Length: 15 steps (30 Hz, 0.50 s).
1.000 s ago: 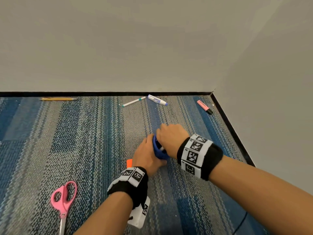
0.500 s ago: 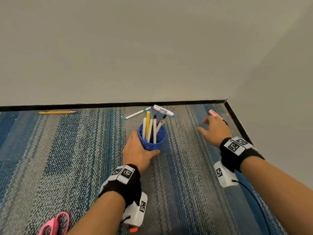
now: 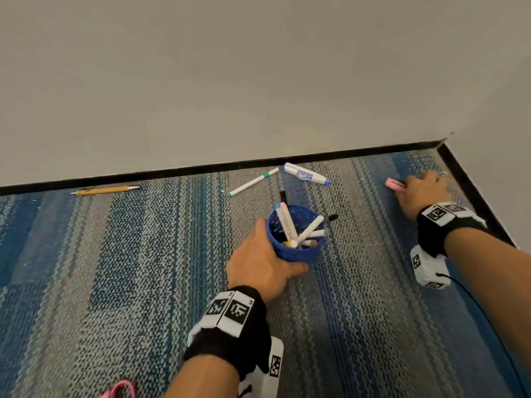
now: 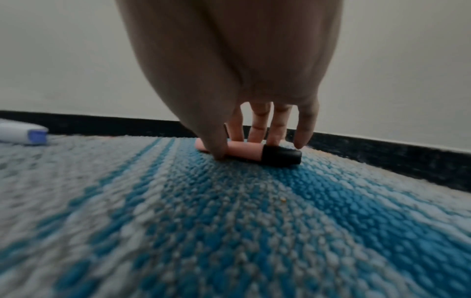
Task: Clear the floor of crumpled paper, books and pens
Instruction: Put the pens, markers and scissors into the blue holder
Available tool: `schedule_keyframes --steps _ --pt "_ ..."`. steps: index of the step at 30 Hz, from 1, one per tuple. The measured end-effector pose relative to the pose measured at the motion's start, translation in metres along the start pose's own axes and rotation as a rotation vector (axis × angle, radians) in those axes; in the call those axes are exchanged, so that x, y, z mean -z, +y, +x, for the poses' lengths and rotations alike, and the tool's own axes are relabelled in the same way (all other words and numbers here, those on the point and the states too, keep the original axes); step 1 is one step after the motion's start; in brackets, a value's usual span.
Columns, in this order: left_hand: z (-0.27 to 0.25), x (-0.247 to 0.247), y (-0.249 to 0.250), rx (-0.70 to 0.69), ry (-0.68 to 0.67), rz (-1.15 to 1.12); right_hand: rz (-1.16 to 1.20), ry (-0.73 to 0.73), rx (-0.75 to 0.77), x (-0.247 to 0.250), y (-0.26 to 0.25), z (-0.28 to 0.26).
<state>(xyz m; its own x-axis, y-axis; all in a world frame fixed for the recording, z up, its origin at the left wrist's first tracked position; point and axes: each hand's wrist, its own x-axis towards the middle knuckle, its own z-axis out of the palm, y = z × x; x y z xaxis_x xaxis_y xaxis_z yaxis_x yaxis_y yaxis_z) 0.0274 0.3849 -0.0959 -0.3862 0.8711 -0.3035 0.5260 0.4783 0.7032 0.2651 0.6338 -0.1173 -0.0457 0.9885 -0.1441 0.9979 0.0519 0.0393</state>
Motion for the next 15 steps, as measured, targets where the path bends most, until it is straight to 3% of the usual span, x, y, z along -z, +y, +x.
schedule_keyframes --steps 3,6,8,10,12,15 --pt "0.004 0.001 0.006 0.011 -0.013 0.057 0.069 0.063 0.101 0.012 -0.02 -0.018" --pt "0.014 0.005 0.014 0.047 -0.058 0.127 0.53 0.257 0.192 0.04 -0.052 -0.052" --pt "0.025 0.016 0.022 0.058 -0.131 0.179 0.825 0.292 0.232 0.067 -0.074 -0.079" --pt "0.031 0.034 0.029 0.024 -0.206 0.229 0.976 0.337 0.34 0.092 -0.092 -0.1" --pt "0.03 0.061 0.032 -0.026 -0.251 0.325 1.023 0.314 0.453 0.111 -0.107 -0.119" --pt "0.024 0.107 0.026 -0.072 -0.308 0.445 0.868 0.177 0.629 0.125 -0.133 -0.147"
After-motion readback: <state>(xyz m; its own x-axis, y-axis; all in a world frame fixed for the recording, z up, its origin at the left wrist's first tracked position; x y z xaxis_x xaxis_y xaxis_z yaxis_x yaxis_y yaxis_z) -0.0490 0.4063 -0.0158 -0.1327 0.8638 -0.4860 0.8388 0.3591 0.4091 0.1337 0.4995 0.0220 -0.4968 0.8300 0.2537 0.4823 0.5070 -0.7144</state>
